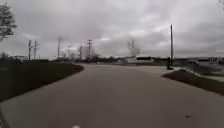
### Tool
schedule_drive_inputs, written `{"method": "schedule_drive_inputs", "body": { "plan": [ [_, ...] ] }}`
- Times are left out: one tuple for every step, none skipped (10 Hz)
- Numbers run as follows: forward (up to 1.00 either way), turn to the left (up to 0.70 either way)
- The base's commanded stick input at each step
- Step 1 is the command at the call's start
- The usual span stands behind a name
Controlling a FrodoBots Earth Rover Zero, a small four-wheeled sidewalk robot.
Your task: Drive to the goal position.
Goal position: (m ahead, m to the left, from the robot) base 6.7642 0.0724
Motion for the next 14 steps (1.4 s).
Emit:
{"method": "schedule_drive_inputs", "body": {
  "plan": [
    [1.0, 0.0],
    [1.0, 0.0],
    [1.0, 0.16],
    [1.0, 0.32],
    [1.0, 0.29],
    [1.0, 0.08],
    [1.0, 0.0],
    [1.0, 0.0],
    [1.0, 0.0],
    [1.0, 0.12],
    [1.0, 0.38],
    [1.0, 0.19],
    [1.0, 0.0],
    [1.0, 0.0]
  ]
}}
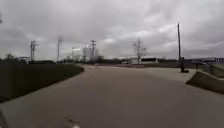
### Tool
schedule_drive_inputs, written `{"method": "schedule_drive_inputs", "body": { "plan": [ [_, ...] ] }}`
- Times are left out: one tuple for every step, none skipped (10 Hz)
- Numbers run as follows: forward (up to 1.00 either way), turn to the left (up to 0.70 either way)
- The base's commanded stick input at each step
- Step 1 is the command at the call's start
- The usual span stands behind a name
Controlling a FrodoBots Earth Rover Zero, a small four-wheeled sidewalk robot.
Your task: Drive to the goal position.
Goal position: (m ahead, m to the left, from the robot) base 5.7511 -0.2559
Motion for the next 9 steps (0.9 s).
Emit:
{"method": "schedule_drive_inputs", "body": {
  "plan": [
    [1.0, 0.0],
    [1.0, 0.0],
    [1.0, 0.0],
    [1.0, 0.0],
    [1.0, 0.0],
    [1.0, 0.0],
    [1.0, 0.29],
    [1.0, 0.38],
    [1.0, 0.34]
  ]
}}
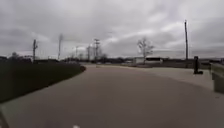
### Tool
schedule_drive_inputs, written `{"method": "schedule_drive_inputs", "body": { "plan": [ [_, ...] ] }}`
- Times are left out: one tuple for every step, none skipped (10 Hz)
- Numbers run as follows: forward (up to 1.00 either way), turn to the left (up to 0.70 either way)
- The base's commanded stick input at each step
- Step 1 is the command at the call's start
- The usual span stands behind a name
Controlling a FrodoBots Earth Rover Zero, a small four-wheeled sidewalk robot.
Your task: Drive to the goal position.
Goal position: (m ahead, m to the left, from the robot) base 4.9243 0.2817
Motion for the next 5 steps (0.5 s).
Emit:
{"method": "schedule_drive_inputs", "body": {
  "plan": [
    [1.0, 0.31],
    [1.0, 0.27],
    [1.0, 0.23],
    [1.0, 0.2],
    [1.0, 0.16]
  ]
}}
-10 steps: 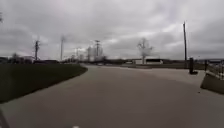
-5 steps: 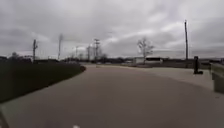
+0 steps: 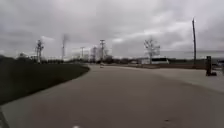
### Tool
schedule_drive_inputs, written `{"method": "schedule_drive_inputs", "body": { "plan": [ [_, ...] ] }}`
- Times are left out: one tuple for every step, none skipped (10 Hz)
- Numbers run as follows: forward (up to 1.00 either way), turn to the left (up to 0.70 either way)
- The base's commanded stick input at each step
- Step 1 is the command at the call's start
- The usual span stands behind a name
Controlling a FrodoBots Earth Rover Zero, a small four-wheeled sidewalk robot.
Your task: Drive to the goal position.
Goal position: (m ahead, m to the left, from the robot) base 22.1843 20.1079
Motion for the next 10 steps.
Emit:
{"method": "schedule_drive_inputs", "body": {
  "plan": [
    [1.0, 0.13],
    [1.0, 0.09],
    [1.0, 0.06],
    [1.0, 0.02],
    [1.0, 0.0],
    [1.0, 0.0],
    [1.0, 0.0],
    [1.0, 0.0],
    [1.0, 0.0],
    [1.0, 0.0]
  ]
}}
